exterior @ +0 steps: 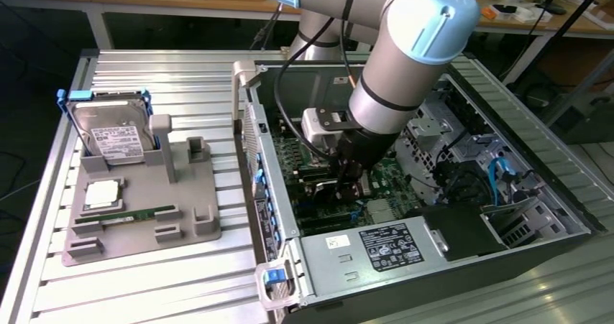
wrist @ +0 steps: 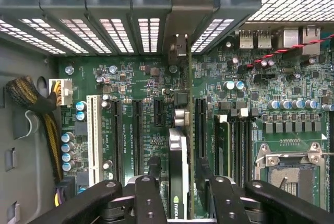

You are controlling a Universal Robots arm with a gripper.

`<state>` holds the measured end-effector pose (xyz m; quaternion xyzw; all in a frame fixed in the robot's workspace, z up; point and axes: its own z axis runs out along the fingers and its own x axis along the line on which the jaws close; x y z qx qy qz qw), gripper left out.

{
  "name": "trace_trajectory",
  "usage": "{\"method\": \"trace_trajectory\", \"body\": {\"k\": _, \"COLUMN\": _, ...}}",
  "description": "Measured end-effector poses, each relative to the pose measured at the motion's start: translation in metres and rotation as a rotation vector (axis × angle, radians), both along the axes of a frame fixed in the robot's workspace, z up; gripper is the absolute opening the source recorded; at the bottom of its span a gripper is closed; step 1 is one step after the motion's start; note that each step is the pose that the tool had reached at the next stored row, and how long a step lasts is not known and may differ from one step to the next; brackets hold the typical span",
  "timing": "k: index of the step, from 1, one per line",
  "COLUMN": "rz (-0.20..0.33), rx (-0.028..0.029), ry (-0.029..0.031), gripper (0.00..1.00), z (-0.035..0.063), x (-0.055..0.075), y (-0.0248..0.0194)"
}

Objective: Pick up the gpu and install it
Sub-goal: 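Insert the gpu into the slot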

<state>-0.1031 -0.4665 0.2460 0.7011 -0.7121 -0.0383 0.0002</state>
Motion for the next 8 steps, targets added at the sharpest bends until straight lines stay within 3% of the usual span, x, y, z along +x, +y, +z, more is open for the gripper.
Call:
{"method": "trace_trajectory", "body": {"k": 3, "rz": 0.000, "rx": 0.0001, "ry": -0.0001, "gripper": 0.40, "z": 0.0000, "x": 0.000, "y": 0.0000}}
{"method": "trace_trajectory", "body": {"k": 8, "rz": 0.000, "rx": 0.0000, "ry": -0.0019, "gripper": 0.40, "z": 0.0106, "x": 0.000, "y": 0.0005}}
